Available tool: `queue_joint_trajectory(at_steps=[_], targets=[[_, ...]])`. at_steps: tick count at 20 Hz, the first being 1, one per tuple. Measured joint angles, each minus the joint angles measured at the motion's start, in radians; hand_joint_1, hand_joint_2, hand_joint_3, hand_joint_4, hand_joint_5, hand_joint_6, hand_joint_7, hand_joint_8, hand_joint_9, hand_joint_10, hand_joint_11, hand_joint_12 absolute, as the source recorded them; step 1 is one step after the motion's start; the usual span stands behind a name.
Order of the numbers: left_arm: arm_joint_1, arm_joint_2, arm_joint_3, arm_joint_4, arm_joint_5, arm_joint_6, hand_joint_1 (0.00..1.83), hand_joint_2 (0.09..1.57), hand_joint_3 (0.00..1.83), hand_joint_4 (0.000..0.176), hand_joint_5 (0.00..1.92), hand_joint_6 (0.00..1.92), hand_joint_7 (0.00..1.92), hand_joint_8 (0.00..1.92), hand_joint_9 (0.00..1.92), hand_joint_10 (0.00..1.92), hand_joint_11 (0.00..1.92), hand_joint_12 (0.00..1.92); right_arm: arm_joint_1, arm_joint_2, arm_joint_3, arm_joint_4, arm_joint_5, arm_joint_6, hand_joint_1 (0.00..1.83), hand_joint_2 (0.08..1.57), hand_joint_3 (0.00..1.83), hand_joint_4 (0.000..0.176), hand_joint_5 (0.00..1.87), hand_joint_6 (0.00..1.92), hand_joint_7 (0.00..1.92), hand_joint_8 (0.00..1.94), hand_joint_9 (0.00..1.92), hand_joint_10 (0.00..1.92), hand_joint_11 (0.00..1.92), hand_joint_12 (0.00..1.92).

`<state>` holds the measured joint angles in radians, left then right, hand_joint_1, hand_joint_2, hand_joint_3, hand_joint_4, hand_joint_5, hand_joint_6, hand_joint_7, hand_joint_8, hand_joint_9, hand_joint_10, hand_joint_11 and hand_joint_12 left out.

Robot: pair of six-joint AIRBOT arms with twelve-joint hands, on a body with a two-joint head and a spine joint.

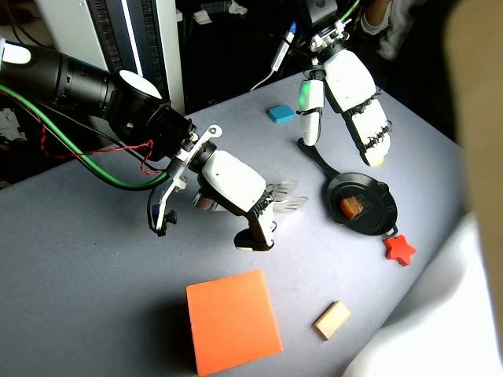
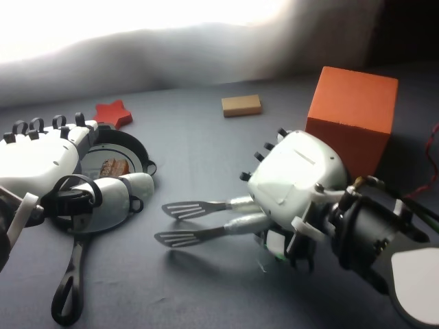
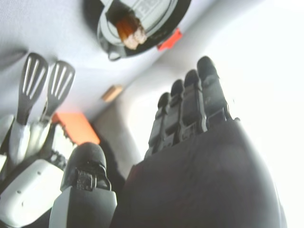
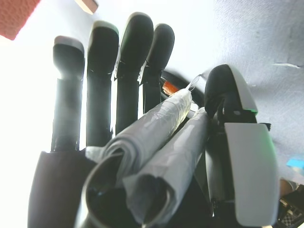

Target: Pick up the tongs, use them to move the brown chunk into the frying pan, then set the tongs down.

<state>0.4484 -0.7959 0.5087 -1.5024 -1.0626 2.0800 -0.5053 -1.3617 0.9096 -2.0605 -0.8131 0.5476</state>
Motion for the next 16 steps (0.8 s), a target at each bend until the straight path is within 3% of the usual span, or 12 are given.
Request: queue_joint_trajectory(at_steps=[9,11,12,13,14,15,16], targets=[[-0.006,-0.005,-0.003,0.013,0.016,0.027,0.00,1.24,0.00,0.000,0.00,0.00,0.04,0.00,0.03,0.00,0.00,0.18,-0.041,0.001,0.000,-0.039,0.003,0.007,0.46,1.33,0.00,0.000,0.76,0.92,0.87,1.13,0.67,1.56,0.48,1.92],[-0.006,-0.005,-0.003,0.011,0.016,0.033,0.00,1.24,0.00,0.000,0.00,0.00,0.04,0.00,0.03,0.00,0.00,0.18,-0.041,0.002,-0.004,-0.038,0.003,0.006,0.39,1.34,0.00,0.000,0.68,0.90,0.80,1.06,0.61,1.46,0.40,1.89],[-0.006,-0.005,-0.003,0.011,0.016,0.033,0.00,1.25,0.00,0.000,0.00,0.00,0.03,0.00,0.02,0.00,0.00,0.15,-0.041,0.002,-0.008,-0.039,0.005,0.005,0.39,1.30,0.00,0.000,0.51,0.81,0.66,0.71,0.50,1.26,0.21,1.81],[-0.006,-0.005,-0.004,0.011,0.016,0.034,0.00,1.25,0.00,0.000,0.00,0.00,0.04,0.00,0.03,0.01,0.00,0.19,-0.041,0.002,-0.010,-0.039,0.006,0.003,0.33,1.27,0.00,0.000,0.40,0.64,0.58,0.44,0.42,1.05,0.10,1.71],[-0.006,-0.005,-0.006,0.011,0.013,0.037,0.00,1.25,0.00,0.000,0.00,0.00,0.04,0.00,0.03,0.00,0.00,0.24,-0.043,0.002,-0.010,-0.041,0.006,0.002,0.23,1.14,0.00,0.000,0.11,0.31,0.25,0.17,0.17,0.38,0.02,0.88],[-0.007,-0.005,-0.009,0.010,0.013,0.037,0.00,1.24,0.00,0.000,0.00,0.00,0.03,0.00,0.02,0.00,0.00,0.21,-0.044,0.002,-0.010,-0.042,0.007,0.001,0.17,1.09,0.00,0.000,0.07,0.16,0.19,0.05,0.12,0.17,0.00,0.48],[-0.007,-0.005,-0.009,0.010,0.012,0.037,0.00,1.23,0.00,0.000,0.00,0.00,0.03,0.00,0.03,0.00,0.00,0.21,-0.047,0.003,-0.010,-0.042,0.006,0.000,0.15,1.08,0.00,0.000,0.06,0.10,0.16,0.02,0.11,0.10,0.00,0.36]])
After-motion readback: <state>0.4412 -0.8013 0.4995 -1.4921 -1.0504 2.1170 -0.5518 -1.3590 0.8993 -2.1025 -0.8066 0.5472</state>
